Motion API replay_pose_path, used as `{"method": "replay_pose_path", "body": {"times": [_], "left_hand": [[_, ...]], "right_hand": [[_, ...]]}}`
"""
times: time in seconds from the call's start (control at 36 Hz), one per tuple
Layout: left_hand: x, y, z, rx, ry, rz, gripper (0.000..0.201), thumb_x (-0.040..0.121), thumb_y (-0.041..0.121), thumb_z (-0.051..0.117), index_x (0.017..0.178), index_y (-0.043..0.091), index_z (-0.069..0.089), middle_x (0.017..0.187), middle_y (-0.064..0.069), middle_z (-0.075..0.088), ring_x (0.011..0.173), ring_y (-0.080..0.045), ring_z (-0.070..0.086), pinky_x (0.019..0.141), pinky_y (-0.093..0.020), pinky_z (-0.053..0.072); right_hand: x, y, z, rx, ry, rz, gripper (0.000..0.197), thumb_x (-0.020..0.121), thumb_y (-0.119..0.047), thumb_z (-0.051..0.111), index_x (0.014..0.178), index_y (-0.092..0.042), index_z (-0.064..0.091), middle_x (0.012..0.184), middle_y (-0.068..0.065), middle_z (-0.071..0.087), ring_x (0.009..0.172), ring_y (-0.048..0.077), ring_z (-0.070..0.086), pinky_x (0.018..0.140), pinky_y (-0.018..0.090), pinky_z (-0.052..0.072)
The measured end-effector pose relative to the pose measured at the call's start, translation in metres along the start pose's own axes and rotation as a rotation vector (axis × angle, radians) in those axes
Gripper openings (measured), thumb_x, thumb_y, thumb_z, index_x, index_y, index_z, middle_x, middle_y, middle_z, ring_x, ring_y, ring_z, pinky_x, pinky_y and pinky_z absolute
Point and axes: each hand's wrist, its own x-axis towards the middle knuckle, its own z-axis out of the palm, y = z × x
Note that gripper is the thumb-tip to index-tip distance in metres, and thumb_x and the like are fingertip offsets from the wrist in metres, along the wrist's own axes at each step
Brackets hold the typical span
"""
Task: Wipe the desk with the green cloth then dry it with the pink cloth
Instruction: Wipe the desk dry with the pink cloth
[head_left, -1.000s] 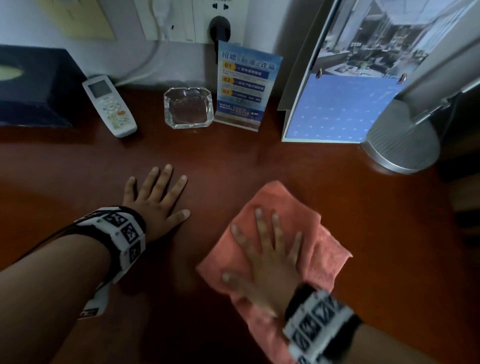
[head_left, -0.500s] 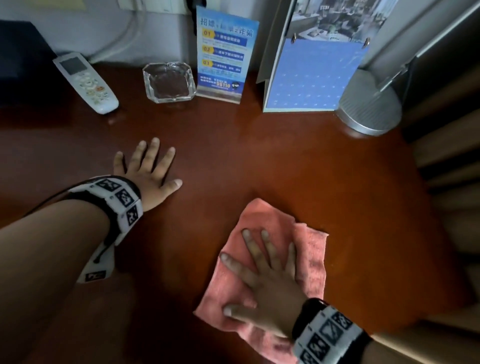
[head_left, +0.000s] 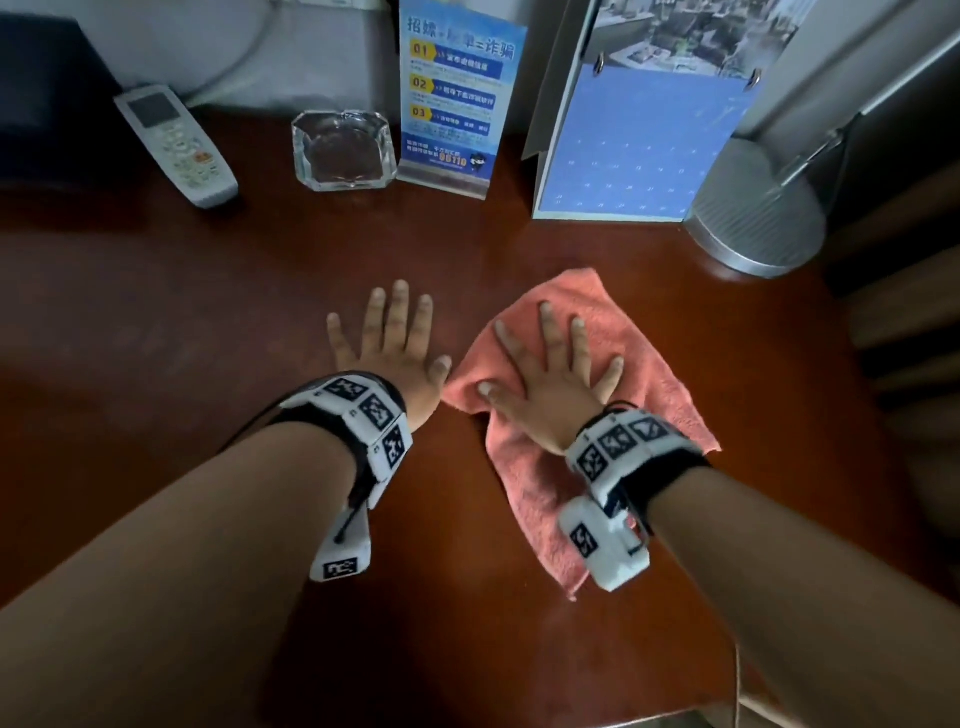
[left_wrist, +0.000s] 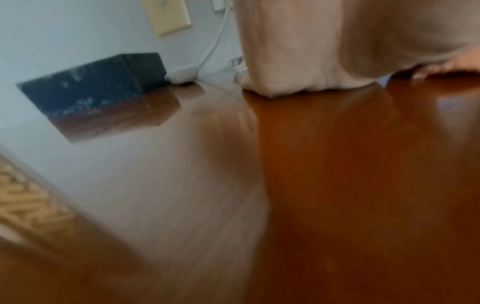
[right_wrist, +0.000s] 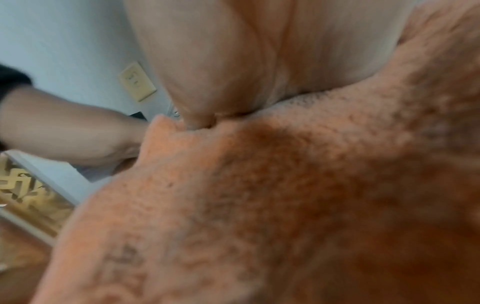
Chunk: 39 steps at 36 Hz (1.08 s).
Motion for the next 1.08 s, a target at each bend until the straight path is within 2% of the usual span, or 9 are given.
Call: {"method": "replay_pose_path", "body": {"times": [0.14, 0.44, 0.53, 0.64, 0.69, 0.78, 0.83, 0.97, 1.08], "left_hand": [[0.001, 0.001, -0.001, -0.006, -0.026, -0.018, 0.063, 0.098, 0.05, 0.009, 0.144, 0.027, -0.026, 0.149, 0.002, -0.038, 0.139, -0.019, -0.031, 0.109, -0.059, -0.015], [-0.002, 0.003, 0.0, 0.007, -0.001, -0.038, 0.062, 0.098, 0.05, 0.01, 0.146, 0.028, -0.023, 0.151, 0.003, -0.034, 0.141, -0.019, -0.027, 0.111, -0.057, -0.012], [-0.002, 0.003, -0.002, 0.005, -0.019, -0.04, 0.062, 0.098, 0.05, 0.01, 0.145, 0.028, -0.024, 0.151, 0.003, -0.035, 0.14, -0.019, -0.029, 0.111, -0.057, -0.013], [-0.001, 0.005, -0.004, 0.005, -0.031, -0.054, 0.063, 0.098, 0.05, 0.014, 0.146, 0.029, -0.022, 0.151, 0.003, -0.034, 0.14, -0.019, -0.028, 0.111, -0.058, -0.011], [0.0, 0.005, -0.004, 0.014, -0.037, -0.056, 0.063, 0.098, 0.051, 0.013, 0.146, 0.03, -0.023, 0.151, 0.003, -0.034, 0.14, -0.019, -0.028, 0.111, -0.058, -0.011], [0.001, 0.004, -0.003, 0.026, -0.023, -0.057, 0.062, 0.098, 0.051, 0.011, 0.146, 0.03, -0.022, 0.152, 0.002, -0.033, 0.141, -0.019, -0.027, 0.112, -0.058, -0.01], [0.002, 0.003, -0.002, 0.029, -0.016, -0.051, 0.062, 0.098, 0.052, 0.011, 0.145, 0.03, -0.023, 0.152, 0.003, -0.033, 0.141, -0.019, -0.027, 0.112, -0.058, -0.01], [0.002, 0.002, -0.002, 0.042, -0.007, -0.039, 0.062, 0.097, 0.052, 0.008, 0.145, 0.03, -0.024, 0.152, 0.002, -0.032, 0.141, -0.02, -0.025, 0.112, -0.058, -0.01], [0.004, 0.001, 0.001, 0.058, 0.008, -0.032, 0.062, 0.097, 0.052, 0.008, 0.146, 0.029, -0.023, 0.153, 0.002, -0.03, 0.142, -0.021, -0.024, 0.112, -0.058, -0.009]], "right_hand": [[0.041, 0.005, -0.031, -0.016, 0.009, 0.026, 0.084, 0.078, -0.082, 0.033, 0.142, -0.055, -0.015, 0.153, -0.009, -0.035, 0.14, 0.028, -0.031, 0.105, 0.071, -0.011], [0.075, 0.006, -0.055, -0.013, 0.097, 0.013, 0.083, 0.08, -0.081, 0.031, 0.146, -0.05, -0.009, 0.157, -0.006, -0.027, 0.143, 0.031, -0.024, 0.106, 0.071, -0.008], [0.046, 0.007, -0.023, -0.051, 0.118, -0.01, 0.087, 0.073, -0.085, 0.023, 0.145, -0.051, -0.014, 0.155, -0.007, -0.029, 0.143, 0.028, -0.026, 0.106, 0.07, -0.008], [-0.035, 0.009, 0.034, -0.148, 0.104, -0.123, 0.093, 0.057, -0.087, 0.002, 0.134, -0.048, -0.034, 0.152, -0.002, -0.037, 0.139, 0.031, -0.033, 0.103, 0.07, -0.011], [-0.081, 0.01, 0.061, -0.113, 0.105, -0.184, 0.096, 0.062, -0.086, 0.013, 0.142, -0.047, -0.022, 0.155, 0.001, -0.028, 0.141, 0.032, -0.027, 0.104, 0.066, -0.012], [-0.136, 0.016, 0.091, -0.14, 0.119, -0.254, 0.092, 0.07, -0.085, 0.032, 0.149, -0.041, 0.016, 0.161, 0.009, 0.006, 0.145, 0.036, 0.001, 0.111, 0.062, -0.002], [-0.154, 0.031, 0.103, -0.173, 0.115, -0.248, 0.089, 0.072, -0.085, 0.035, 0.149, -0.043, 0.019, 0.161, 0.004, 0.008, 0.146, 0.034, 0.005, 0.11, 0.055, 0.003], [-0.161, 0.083, 0.102, -0.054, 0.15, 0.044, 0.085, 0.074, -0.087, 0.021, 0.148, -0.051, 0.0, 0.161, 0.002, 0.003, 0.146, 0.028, 0.002, 0.103, 0.067, 0.015], [-0.164, 0.106, 0.099, -0.004, 0.159, 0.312, 0.082, 0.069, -0.09, -0.004, 0.14, -0.054, -0.023, 0.156, -0.008, -0.027, 0.145, 0.025, -0.018, 0.108, 0.068, 0.002]]}}
